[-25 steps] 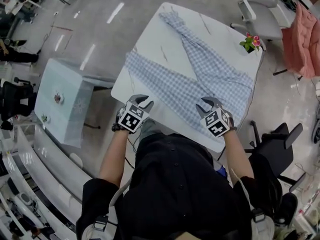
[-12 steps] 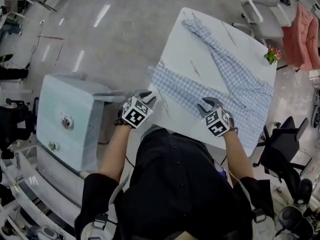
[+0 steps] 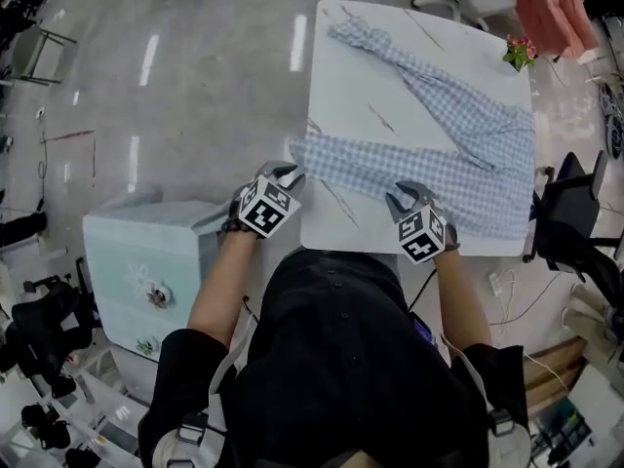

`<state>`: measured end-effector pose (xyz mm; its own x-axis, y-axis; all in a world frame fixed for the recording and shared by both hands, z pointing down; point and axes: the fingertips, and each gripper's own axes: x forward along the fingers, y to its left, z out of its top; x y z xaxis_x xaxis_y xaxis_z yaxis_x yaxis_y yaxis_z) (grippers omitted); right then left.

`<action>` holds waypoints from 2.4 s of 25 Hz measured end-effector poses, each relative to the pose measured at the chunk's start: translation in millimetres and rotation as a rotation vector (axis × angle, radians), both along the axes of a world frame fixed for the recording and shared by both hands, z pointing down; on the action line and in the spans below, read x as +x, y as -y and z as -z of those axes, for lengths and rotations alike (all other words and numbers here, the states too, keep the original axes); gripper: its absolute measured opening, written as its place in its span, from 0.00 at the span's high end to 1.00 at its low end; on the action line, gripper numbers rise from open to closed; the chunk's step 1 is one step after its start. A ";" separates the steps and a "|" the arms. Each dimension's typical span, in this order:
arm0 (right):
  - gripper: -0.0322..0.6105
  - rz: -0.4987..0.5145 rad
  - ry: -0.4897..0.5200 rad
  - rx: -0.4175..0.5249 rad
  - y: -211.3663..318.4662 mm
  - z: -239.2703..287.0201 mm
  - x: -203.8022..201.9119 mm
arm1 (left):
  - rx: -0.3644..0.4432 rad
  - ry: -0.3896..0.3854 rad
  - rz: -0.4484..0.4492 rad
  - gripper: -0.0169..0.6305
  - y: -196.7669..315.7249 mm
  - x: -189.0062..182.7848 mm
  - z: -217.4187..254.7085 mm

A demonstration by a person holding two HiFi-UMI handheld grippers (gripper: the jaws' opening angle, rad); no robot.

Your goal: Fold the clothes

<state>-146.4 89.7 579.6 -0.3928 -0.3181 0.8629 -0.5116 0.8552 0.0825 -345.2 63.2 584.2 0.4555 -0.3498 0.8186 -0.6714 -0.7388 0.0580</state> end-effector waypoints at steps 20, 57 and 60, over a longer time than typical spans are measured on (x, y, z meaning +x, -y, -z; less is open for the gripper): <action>0.76 -0.151 -0.083 0.024 -1.6 -15.0 35.4 | -0.018 0.170 -0.439 0.78 34.5 32.5 -30.7; 0.76 -0.168 -0.009 -0.015 19.1 -1.7 11.3 | -0.103 0.148 -0.682 0.76 20.3 40.8 -26.2; 0.76 -0.186 -0.010 -0.029 10.9 -4.2 19.7 | -0.124 0.158 -0.701 0.84 14.5 42.2 -28.1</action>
<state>-126.7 78.8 583.7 -0.3210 -0.3595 0.8762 -0.6602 0.7483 0.0652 -303.0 48.8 612.3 0.4117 0.0805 0.9078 -0.0499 -0.9926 0.1107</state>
